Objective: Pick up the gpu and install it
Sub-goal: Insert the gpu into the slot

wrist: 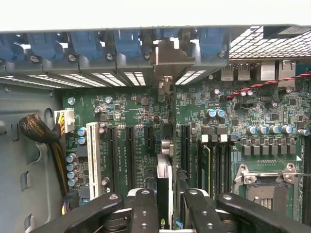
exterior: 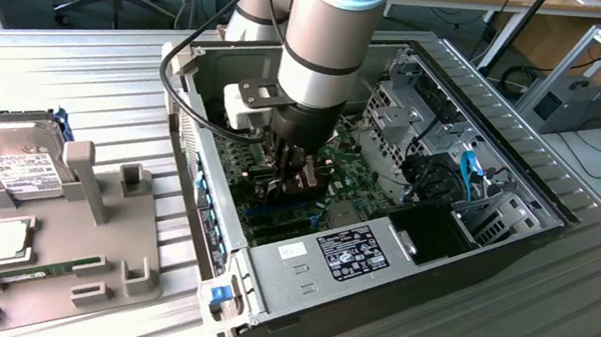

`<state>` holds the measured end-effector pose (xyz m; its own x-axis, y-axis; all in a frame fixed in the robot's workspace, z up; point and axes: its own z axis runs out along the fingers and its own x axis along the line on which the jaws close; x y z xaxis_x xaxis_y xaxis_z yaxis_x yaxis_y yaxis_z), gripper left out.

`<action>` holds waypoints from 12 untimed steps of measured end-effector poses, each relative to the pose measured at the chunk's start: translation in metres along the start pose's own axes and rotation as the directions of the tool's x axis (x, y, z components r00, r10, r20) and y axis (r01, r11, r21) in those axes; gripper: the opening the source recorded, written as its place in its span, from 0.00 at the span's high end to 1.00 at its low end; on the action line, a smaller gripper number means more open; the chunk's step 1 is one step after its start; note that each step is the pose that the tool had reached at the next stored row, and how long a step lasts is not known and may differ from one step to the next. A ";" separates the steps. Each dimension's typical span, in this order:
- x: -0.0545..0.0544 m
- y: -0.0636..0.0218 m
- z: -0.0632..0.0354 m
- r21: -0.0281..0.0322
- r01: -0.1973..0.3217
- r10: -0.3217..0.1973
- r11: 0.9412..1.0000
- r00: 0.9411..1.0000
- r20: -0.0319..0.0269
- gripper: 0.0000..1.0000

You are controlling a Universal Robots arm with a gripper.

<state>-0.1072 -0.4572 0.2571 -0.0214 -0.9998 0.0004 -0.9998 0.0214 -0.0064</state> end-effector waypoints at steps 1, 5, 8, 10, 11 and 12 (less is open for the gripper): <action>0.000 0.0000 0.0003 0.000 0.000 0.000 1.000 1.000 0.000 0.74; 0.000 0.0000 0.0000 0.002 0.000 0.000 1.000 1.000 -0.007 0.74; 0.000 -0.0001 -0.0006 0.002 0.000 0.000 1.000 1.000 -0.015 0.74; 0.000 0.0000 -0.0009 0.002 0.000 0.000 1.000 1.000 -0.018 0.74; 0.000 0.0000 -0.0010 0.002 0.000 0.000 1.000 1.000 -0.018 0.74; 0.000 -0.0001 -0.0012 0.002 0.000 0.000 1.000 1.000 -0.019 0.74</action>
<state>-0.1072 -0.4572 0.2583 -0.0213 -0.9996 0.0195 -0.9997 0.0212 -0.0089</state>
